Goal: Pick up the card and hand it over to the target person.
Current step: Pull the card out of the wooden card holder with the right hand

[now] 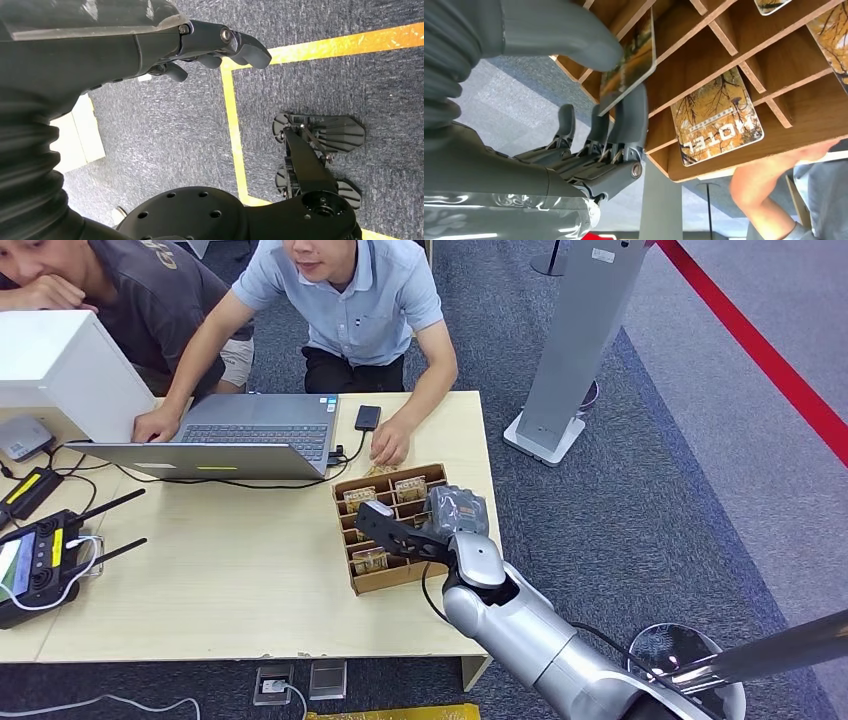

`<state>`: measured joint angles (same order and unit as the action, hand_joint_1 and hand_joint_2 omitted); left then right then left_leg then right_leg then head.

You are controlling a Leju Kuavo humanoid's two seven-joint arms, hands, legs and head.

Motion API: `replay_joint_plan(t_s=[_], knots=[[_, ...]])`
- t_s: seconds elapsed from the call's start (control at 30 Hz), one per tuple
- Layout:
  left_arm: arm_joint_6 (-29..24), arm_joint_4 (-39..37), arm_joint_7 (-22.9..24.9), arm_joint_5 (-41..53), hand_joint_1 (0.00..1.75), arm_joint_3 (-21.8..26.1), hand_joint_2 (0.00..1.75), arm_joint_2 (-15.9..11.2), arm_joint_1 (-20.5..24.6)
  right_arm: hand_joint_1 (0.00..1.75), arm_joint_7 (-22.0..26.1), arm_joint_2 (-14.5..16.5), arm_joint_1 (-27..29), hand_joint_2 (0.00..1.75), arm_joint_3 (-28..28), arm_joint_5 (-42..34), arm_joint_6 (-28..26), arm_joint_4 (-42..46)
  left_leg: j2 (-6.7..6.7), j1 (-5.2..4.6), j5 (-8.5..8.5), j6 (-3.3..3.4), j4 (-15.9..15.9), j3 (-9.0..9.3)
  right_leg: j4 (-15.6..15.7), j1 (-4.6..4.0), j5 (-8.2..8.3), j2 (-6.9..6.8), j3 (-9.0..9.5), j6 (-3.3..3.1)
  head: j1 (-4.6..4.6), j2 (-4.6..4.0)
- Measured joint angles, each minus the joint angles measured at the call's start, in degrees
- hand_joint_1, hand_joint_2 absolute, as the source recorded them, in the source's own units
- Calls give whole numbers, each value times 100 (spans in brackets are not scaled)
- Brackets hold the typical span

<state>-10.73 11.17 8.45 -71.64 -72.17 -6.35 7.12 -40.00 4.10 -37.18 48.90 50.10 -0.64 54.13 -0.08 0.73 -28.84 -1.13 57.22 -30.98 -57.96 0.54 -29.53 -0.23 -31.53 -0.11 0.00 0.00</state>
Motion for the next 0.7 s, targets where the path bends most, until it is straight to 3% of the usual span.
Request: replay_joint_plan(t_s=[0.43, 0.5, 0.63, 0.7], knots=[[4, 1, -1, 6, 0, -8, 175, 1, 0, 128, 0, -5, 18, 175, -33, 16, 11, 28, -1, 0, 3, 1, -3, 0, 3, 0, 3, -1, 0, 0, 0, 0], [5, 1, 1, 7, 0, -9, 175, 1, 1, 134, 0, -9, 32, 175, -55, 33, 25, 49, -1, 0, 1, 0, 0, -1, 0, 0, 1, -1, -1, 0, 0, 0], [-9, -4, 10, 24, 0, -26, 175, 2, 1, 175, 0, -18, 59, 175, -82, 61, 40, 101, -2, 0, 0, -1, 0, 0, 0, 0, -1, -2, 0, 0, 0, 0], [-16, -5, 28, 65, 0, -67, 175, -1, 5, 175, 0, -30, 69, 175, -85, 62, 42, 136, -3, 0, -1, -1, 1, 0, -1, 0, -2, -3, 0, 0, 0, 0]])
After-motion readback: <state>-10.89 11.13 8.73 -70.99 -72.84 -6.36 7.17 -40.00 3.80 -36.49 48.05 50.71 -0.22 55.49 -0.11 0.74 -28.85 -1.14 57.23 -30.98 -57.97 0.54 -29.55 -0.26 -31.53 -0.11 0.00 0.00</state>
